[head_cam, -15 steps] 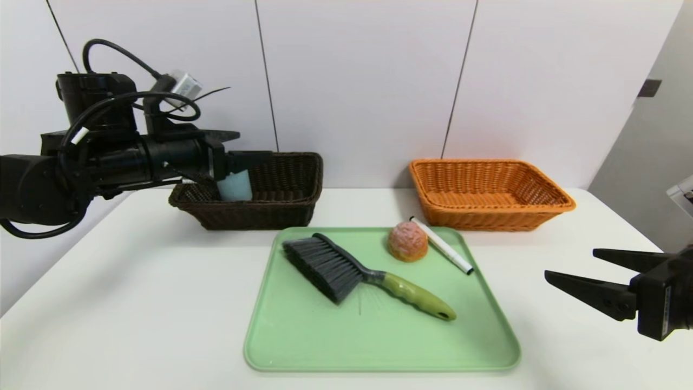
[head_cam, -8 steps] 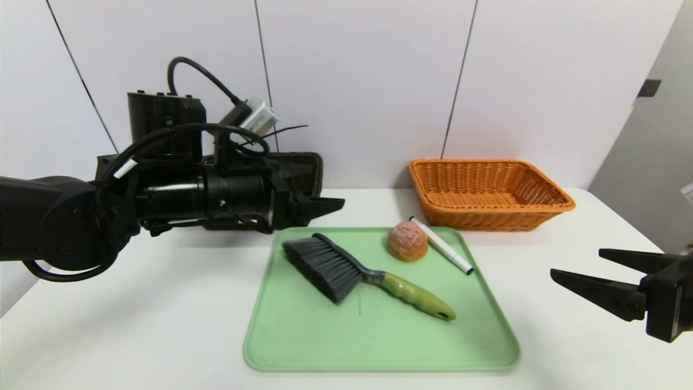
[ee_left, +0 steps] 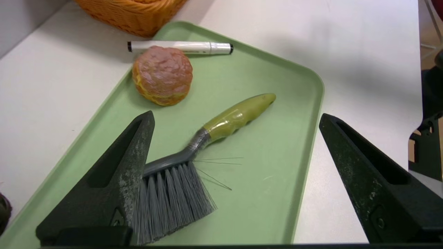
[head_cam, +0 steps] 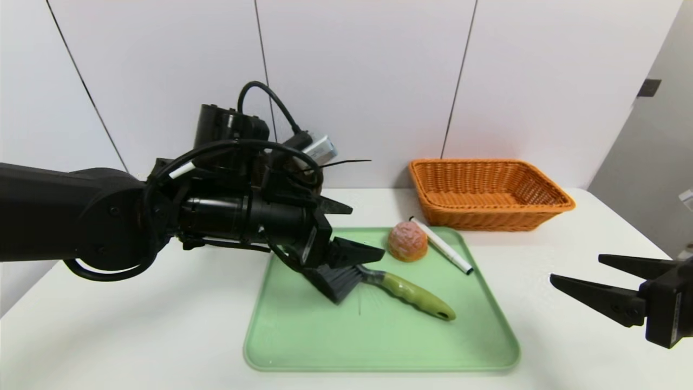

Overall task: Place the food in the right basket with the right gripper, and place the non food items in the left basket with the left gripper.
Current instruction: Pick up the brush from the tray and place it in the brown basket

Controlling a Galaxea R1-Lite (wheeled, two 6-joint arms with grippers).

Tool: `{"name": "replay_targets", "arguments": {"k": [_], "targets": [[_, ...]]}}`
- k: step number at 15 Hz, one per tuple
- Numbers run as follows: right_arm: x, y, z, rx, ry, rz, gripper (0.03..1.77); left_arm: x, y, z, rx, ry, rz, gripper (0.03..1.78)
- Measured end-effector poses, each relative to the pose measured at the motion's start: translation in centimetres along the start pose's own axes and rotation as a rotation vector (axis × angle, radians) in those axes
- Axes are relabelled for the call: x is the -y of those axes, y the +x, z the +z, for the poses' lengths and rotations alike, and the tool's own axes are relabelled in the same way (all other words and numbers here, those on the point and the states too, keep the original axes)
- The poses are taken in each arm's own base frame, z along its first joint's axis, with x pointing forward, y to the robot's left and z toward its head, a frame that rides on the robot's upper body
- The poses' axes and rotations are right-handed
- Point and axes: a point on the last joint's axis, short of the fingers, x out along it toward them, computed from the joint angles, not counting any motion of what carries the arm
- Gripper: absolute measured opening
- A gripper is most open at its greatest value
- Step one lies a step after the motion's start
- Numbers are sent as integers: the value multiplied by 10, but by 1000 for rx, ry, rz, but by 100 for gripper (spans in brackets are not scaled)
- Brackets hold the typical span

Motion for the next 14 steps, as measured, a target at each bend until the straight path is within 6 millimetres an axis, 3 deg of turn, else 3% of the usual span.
{"name": "replay_targets", "arguments": {"k": [6,14], "targets": [[0,0,-9,-25,8,-1,170,-3,22,-6,-188,94,-84,169],[0,-3,-12,-23,10,-1,170,1,60,17,-325,158,-213,169]]}}
